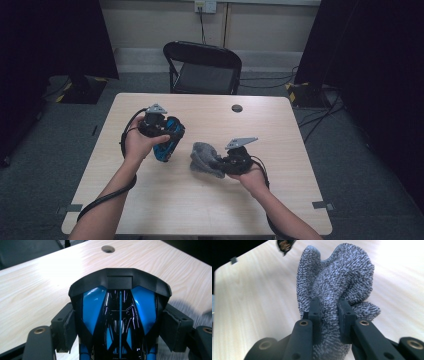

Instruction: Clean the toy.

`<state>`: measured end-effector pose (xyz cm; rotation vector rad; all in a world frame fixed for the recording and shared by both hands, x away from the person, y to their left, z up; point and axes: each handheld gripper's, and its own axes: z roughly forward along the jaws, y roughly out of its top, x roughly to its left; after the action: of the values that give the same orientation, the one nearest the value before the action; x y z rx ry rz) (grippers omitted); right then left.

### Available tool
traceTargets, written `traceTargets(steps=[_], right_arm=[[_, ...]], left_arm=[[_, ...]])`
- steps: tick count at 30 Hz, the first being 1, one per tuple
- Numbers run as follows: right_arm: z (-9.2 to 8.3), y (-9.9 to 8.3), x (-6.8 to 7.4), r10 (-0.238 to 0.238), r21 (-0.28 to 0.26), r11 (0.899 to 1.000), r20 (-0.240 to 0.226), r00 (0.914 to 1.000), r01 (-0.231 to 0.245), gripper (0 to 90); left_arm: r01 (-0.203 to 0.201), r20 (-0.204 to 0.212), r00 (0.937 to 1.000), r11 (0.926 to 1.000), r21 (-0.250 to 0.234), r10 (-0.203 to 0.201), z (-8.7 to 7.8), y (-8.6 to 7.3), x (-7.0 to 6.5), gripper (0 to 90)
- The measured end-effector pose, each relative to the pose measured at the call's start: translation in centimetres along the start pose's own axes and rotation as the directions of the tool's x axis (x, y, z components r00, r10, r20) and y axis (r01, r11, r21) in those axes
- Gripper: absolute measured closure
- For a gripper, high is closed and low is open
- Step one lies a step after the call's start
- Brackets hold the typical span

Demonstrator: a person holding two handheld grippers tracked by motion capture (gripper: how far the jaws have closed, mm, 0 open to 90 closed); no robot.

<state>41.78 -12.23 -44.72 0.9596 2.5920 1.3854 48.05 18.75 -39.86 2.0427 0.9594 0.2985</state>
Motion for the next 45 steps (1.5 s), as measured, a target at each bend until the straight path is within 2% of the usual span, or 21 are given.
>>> traceTargets(steps=[8, 12, 19, 20, 22, 23, 25, 26, 27, 31, 32, 33, 34, 35, 36, 37, 38, 39, 41, 42, 45], right_arm=[[-1.9, 0.3, -1.3, 0.005, -0.037, 0.999, 0.063, 0.998, -0.002, 76.2], [-2.7, 0.1, -2.1, 0.024, -0.05, 0.999, 0.09, 0.9956, -0.019, 76.1], [-4.5, -1.3, -3.4, 0.05, -0.056, 0.998, 0.169, 0.9843, -0.041, 75.9], [-4.5, -1.3, -3.4, 0.05, -0.056, 0.998, 0.169, 0.9843, -0.041, 75.9], [-5.0, -1.8, -4.1, 0.065, -0.063, 0.997, 0.195, 0.9786, -0.054, 75.8], [-5.6, -2.4, -4.8, 0.093, -0.078, 0.994, 0.22, 0.971, -0.078, 75.7], [-6.2, -2.8, -5.5, 0.113, -0.089, 0.992, 0.251, 0.9615, -0.093, 75.7], [-6.2, -2.8, -5.5, 0.113, -0.089, 0.992, 0.251, 0.9615, -0.093, 75.7], [-6.7, -3.2, -6.2, 0.121, -0.088, 0.991, 0.287, 0.9503, -0.1, 75.5], [-7.2, -3.9, -7.8, 0.144, -0.088, 0.989, 0.344, 0.9278, -0.121, 74.8], [-7.2, -3.9, -7.8, 0.144, -0.088, 0.989, 0.344, 0.9278, -0.121, 74.8], [-7.3, -4.3, -8.7, 0.157, -0.092, 0.987, 0.374, 0.9141, -0.132, 74.6], [-7.3, -4.3, -8.7, 0.157, -0.092, 0.987, 0.374, 0.9141, -0.132, 74.6], [-7.2, -4.6, -9.4, 0.171, -0.093, 0.985, 0.391, 0.9044, -0.146, 73.9], [-7.2, -4.6, -9.4, 0.171, -0.093, 0.985, 0.391, 0.9044, -0.146, 73.9], [-6.8, -4.9, -10.0, 0.169, -0.081, 0.986, 0.412, 0.8953, -0.148, 73.5], [-6.8, -4.9, -10.0, 0.169, -0.081, 0.986, 0.412, 0.8953, -0.148, 73.5], [-6.5, -5.1, -10.4, 0.172, -0.078, 0.985, 0.422, 0.89, -0.153, 72.6], [-6.3, -5.2, -10.5, 0.171, -0.074, 0.985, 0.426, 0.8883, -0.154, 72.0], [-5.9, -5.4, -10.6, 0.157, -0.062, 0.988, 0.435, 0.8865, -0.145, 71.4], [-5.5, -5.6, -10.7, 0.151, -0.058, 0.988, 0.435, 0.8876, -0.14, 70.7]], left_arm=[[0.006, -0.018, 0.9998, 0.9997, 0.023, -0.005, -0.6, -1.4, 0.7, 25.5], [0.012, -0.025, 0.9996, 0.9993, 0.036, -0.011, -0.8, -1.9, 1.1, 25.5], [0.012, -0.037, 0.9993, 0.9971, 0.076, -0.009, -0.9, -3.0, 1.4, 25.5], [0.011, -0.039, 0.9992, 0.9965, 0.083, -0.008, -0.8, -3.2, 1.5, 25.5], [0.011, -0.044, 0.999, 0.9951, 0.099, -0.007, -0.7, -3.5, 1.6, 25.5], [0.016, -0.048, 0.9988, 0.9932, 0.116, -0.01, -0.5, -3.8, 1.8, 25.5], [0.018, -0.06, 0.9982, 0.9911, 0.132, -0.01, -0.1, -4.1, 2.1, 25.5], [0.018, -0.06, 0.9982, 0.9911, 0.132, -0.01, -0.1, -4.1, 2.1, 25.5], [0.022, -0.067, 0.9977, 0.9888, 0.148, -0.012, 0.3, -4.5, 2.4, 25.5], [0.041, -0.078, 0.9965, 0.9851, 0.167, -0.028, 1.3, -5.1, 3.0, 25.4], [0.041, -0.078, 0.9965, 0.9851, 0.167, -0.028, 1.3, -5.1, 3.0, 25.4], [0.043, -0.08, 0.9964, 0.9836, 0.175, -0.029, 1.7, -5.1, 3.3, 25.4], [0.043, -0.08, 0.9964, 0.9836, 0.175, -0.029, 1.7, -5.1, 3.3, 25.4], [0.041, -0.082, 0.9963, 0.9796, 0.197, -0.026, 2.2, -5.2, 3.4, 25.4], [0.041, -0.082, 0.9963, 0.9796, 0.197, -0.026, 2.2, -5.2, 3.4, 25.4], [0.043, -0.082, 0.9963, 0.978, 0.204, -0.027, 2.5, -5.3, 3.5, 25.4], [0.05, -0.083, 0.996, 0.9777, 0.204, -0.033, 2.8, -5.4, 3.6, 25.4], [0.058, -0.09, 0.9951, 0.9762, 0.209, -0.04, 3.4, -5.6, 3.8, 25.3], [0.053, -0.089, 0.9954, 0.974, 0.22, -0.034, 3.6, -5.6, 3.9, 25.3], [0.059, -0.092, 0.995, 0.9723, 0.226, -0.039, 4.1, -5.9, 4.0, 25.3], [0.052, -0.098, 0.9947, 0.9717, 0.23, -0.03, 4.5, -6.0, 4.0, 25.3]])
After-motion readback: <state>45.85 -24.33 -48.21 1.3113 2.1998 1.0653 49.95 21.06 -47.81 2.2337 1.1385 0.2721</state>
